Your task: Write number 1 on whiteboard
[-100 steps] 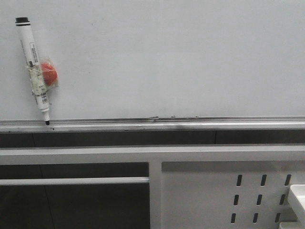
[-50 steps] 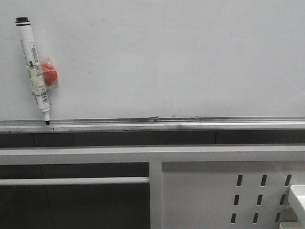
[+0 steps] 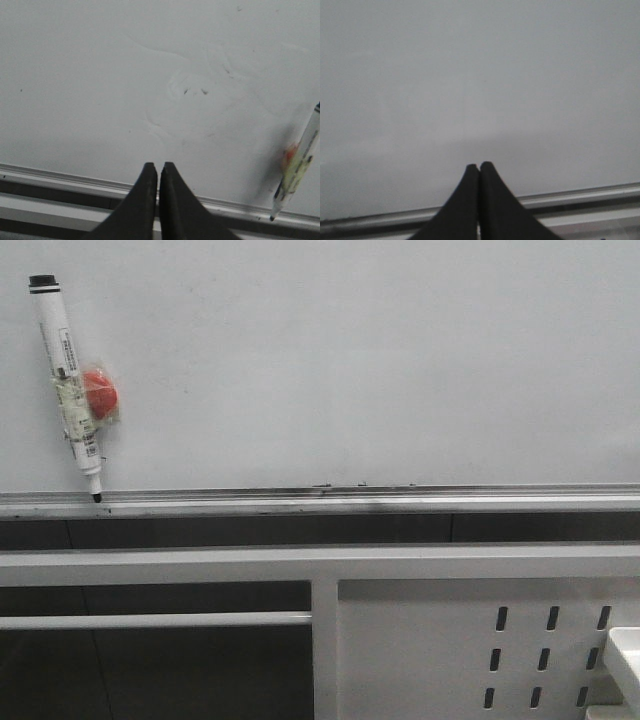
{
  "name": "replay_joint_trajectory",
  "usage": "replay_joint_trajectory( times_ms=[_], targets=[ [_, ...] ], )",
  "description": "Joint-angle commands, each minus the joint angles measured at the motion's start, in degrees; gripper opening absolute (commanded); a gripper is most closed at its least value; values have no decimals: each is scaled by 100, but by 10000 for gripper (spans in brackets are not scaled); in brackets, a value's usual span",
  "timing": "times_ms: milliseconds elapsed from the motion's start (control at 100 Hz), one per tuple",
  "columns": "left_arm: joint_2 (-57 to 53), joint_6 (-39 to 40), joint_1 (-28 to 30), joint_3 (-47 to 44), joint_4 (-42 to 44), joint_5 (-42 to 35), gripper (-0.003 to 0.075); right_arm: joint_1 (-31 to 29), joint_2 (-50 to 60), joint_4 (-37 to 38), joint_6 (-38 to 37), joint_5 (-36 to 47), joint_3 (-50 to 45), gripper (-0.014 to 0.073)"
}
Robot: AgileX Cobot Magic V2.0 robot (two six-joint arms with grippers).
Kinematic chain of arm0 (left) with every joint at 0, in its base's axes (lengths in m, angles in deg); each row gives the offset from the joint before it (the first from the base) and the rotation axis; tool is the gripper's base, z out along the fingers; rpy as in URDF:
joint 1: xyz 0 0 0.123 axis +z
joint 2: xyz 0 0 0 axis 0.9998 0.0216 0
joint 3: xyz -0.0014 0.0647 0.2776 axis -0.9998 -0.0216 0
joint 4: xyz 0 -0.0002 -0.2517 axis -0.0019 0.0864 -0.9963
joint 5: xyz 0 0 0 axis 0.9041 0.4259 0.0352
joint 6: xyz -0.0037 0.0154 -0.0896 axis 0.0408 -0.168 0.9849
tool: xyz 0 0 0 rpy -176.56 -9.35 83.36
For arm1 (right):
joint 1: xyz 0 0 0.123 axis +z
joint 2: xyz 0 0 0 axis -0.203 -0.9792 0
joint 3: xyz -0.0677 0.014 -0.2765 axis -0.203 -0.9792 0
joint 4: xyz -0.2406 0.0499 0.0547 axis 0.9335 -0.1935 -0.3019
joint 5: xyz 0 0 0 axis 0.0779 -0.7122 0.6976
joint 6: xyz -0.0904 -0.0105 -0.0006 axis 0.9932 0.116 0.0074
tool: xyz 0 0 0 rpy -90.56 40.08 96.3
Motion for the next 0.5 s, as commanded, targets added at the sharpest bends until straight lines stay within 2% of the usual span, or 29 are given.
replay_joint_trajectory(
  times_ms=[0,80,230,340,430,490],
  targets=[
    [460,-5,-53,569,-465,-652,-20,21,-734,-13,81,-456,779,-69],
    [773,-5,-53,820,-868,-1272,-20,21,-1242,-15,81,-392,1118,-69],
    [979,-5,-53,866,-895,-2215,-20,21,-1888,-73,81,338,1201,-69],
    [979,-5,-53,866,-620,-2168,-20,21,-2245,-239,81,449,1201,-69],
    [1036,-5,-147,985,236,-1603,-19,58,-2431,-257,81,487,1202,-69],
    [1076,-5,-291,1087,289,-1312,-11,158,-2490,-257,81,613,1213,-69]
  ],
)
